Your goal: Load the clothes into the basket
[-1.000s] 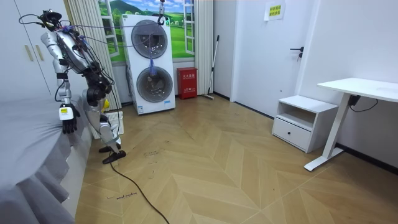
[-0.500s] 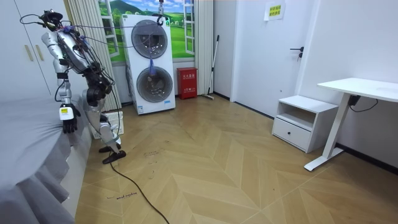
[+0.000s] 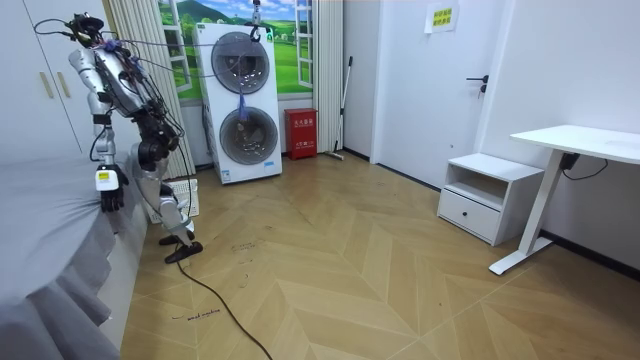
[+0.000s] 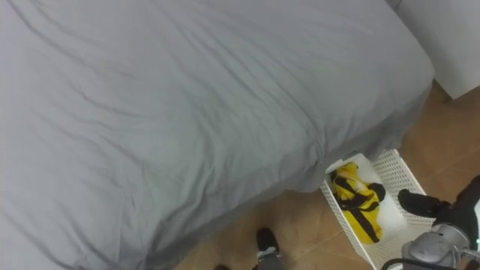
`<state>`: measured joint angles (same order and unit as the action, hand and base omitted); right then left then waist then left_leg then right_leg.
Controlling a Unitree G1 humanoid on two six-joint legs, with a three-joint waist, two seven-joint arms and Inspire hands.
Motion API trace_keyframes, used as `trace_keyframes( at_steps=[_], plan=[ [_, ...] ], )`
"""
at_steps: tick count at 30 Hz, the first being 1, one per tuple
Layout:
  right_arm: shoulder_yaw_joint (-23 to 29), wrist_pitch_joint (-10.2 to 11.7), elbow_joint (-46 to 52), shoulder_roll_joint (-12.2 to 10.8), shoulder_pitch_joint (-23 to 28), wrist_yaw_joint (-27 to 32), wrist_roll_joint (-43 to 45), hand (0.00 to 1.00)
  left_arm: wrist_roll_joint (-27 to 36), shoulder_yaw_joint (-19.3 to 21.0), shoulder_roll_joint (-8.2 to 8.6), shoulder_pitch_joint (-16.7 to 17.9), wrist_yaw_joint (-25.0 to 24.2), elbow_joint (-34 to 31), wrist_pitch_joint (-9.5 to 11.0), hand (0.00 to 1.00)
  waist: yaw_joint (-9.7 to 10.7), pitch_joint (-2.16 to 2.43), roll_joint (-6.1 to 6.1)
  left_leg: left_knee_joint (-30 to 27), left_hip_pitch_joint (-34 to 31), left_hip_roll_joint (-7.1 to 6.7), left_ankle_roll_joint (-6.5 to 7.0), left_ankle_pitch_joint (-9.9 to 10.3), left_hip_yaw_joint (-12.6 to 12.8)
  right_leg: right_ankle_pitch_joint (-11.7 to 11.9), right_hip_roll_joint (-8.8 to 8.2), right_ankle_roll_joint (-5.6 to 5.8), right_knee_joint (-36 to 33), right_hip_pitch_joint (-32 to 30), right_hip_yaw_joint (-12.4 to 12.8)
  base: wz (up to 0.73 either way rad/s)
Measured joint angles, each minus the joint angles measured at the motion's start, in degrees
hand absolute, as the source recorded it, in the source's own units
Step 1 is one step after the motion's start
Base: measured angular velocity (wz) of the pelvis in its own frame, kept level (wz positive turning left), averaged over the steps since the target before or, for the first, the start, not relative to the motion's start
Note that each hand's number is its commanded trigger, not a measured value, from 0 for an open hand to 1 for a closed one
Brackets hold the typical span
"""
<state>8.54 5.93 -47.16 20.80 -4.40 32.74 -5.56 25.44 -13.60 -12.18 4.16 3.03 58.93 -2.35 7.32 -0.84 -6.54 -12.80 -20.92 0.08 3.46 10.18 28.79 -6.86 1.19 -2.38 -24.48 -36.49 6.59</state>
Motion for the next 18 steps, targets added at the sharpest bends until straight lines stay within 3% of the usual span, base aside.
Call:
trace_keyframes(
  at_steps=[6, 8, 12, 14, 18],
  plan=[
    [-5.5, 0.4, -8.6, -3.8, 4.7, -10.5, -15.8, 0.00, -0.6, 0.1, 0.26, 2.6, -1.4, -0.8, 1.8, 0.00, -0.7, -0.08, 0.50, 1.3, 7.6, 0.73, -0.28, 0.0, -4.6, -0.6, -0.35, -0.46, 3.9, 10.5, -4.2, 0.33],
    [-6.9, 0.4, -11.8, -5.7, 7.4, -14.7, -20.1, 0.00, -3.4, 0.2, 0.34, 3.8, -1.5, -1.5, 3.0, 0.00, -1.2, -0.32, 1.74, 2.0, 10.8, 0.50, -0.52, -0.1, -7.3, -1.6, -1.00, -0.45, 4.3, 14.5, -6.4, 0.53],
    [-7.5, 0.2, -17.9, -8.9, 9.5, -20.4, -22.7, 0.00, -7.6, 2.4, 1.61, 5.3, -1.0, -1.5, 4.6, 0.00, -1.5, 0.17, 3.02, 3.7, 14.6, 0.67, -1.05, 0.2, -10.9, -1.6, -1.06, 0.05, 8.0, 20.8, -10.0, 0.51],
    [-9.0, 0.2, -19.4, -10.2, 10.6, -23.6, -24.4, 0.00, -7.7, 2.7, 2.58, 5.8, -0.7, -1.3, 5.1, 0.00, -1.7, 0.74, 3.70, 4.3, 16.7, 0.65, -1.06, 0.2, -12.6, -1.0, -1.07, 0.00, 10.3, 24.2, -11.7, 0.35],
    [-9.8, -0.9, -21.8, -11.2, 10.9, -26.7, -24.1, 0.00, -9.2, 3.5, 3.26, 6.1, -0.7, -0.8, 5.1, 0.00, -2.6, 0.90, 5.25, 4.7, 20.0, 0.55, -1.05, 0.2, -14.9, -0.6, -1.00, 0.19, 12.9, 29.3, -13.1, 0.29]
  ],
)
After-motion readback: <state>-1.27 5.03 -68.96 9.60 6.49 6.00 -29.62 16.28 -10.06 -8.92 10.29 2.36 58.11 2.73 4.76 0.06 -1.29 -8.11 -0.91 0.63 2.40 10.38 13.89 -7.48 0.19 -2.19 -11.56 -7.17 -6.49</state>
